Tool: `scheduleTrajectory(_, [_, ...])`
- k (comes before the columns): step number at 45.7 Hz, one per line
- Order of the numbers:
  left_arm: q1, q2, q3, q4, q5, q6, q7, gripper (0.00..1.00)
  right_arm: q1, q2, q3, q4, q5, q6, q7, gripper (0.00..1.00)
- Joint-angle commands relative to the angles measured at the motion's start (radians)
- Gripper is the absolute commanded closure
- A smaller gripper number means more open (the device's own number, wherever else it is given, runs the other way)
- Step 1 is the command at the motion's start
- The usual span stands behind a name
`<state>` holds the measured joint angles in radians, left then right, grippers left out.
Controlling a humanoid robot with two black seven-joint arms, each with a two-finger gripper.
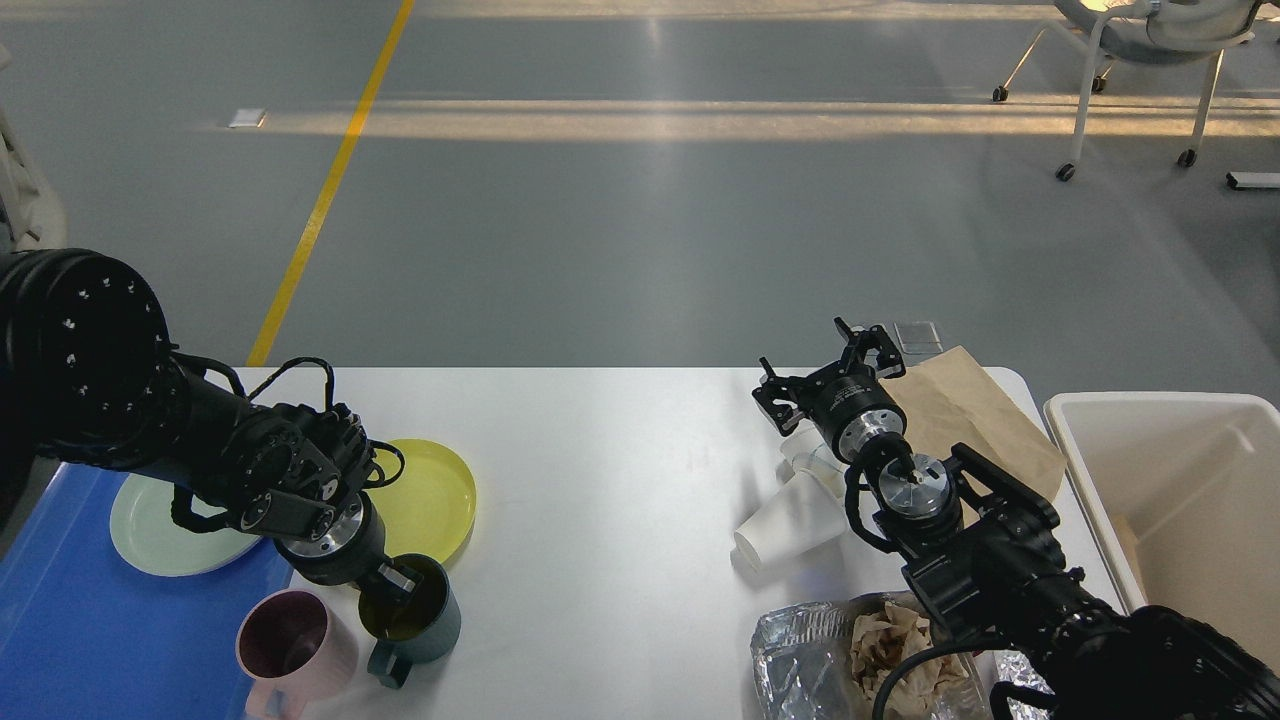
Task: Tidy desktop
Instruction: 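Grasp the dark teal mug with the left gripper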
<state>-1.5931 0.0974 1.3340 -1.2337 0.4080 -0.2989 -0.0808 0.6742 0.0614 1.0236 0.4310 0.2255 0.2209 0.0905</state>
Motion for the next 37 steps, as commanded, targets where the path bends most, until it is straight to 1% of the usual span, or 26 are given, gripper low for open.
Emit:
scheduleTrajectory(1, [-0.019, 0.005, -0.027, -0.009, -0.002, -0.006, -0.004, 1.0, 0.001, 0.0, 0.0, 0.0, 0.0, 0.0, 0.0, 0.0])
scheduleTrajectory(4, [-0.028, 0.01, -0.048, -0.016, -0.003, -0.016, -0.007, 1.0, 0.001, 0.0, 0.001, 0.0, 0.0, 0.0, 0.0, 0.0])
scheduleTrajectory(8, [-0.039, 0.013, -0.078, -0.018, -0.005, -0.048, -0.011, 1.0, 0.001, 0.0, 0.0, 0.0, 0.0, 0.0, 0.0, 0.0])
scheduleTrajectory(13, [-0.071, 0.019, -0.102, -0.018, -0.012, -0.12, -0.013, 1.0, -0.001, 0.0, 0.0, 0.0, 0.0, 0.0, 0.0, 0.0])
scheduleTrajectory(19, [-0.128, 0.045, -0.13, -0.018, -0.014, -0.229, -0.02, 1.0, 0.001, 0.0, 0.0, 0.0, 0.0, 0.0, 0.0, 0.0])
scheduleTrajectory(21, [-0.154, 0.059, -0.137, -0.018, -0.014, -0.276, -0.03, 1.0, -0.001, 0.0, 0.0, 0.0, 0.0, 0.0, 0.0, 0.0])
scheduleTrajectory(23, [-0.185, 0.073, -0.139, -0.015, -0.014, -0.34, -0.043, 1.0, 0.001, 0.0, 0.0, 0.0, 0.0, 0.0, 0.0, 0.0])
scheduleTrajectory(29, [-0.284, 0.102, -0.136, 0.002, -0.015, -0.54, -0.103, 1.0, 0.001, 0.0, 0.0, 0.0, 0.0, 0.0, 0.0, 0.0])
scheduleTrajectory(33, [-0.358, 0.12, -0.13, 0.022, -0.015, -0.661, -0.132, 1.0, -0.001, 0.0, 0.0, 0.0, 0.0, 0.0, 0.0, 0.0])
scheduleTrajectory(37, [-0.422, 0.139, -0.121, 0.052, -0.017, -0.661, -0.154, 1.0, 0.001, 0.0, 0.0, 0.0, 0.0, 0.0, 0.0, 0.0])
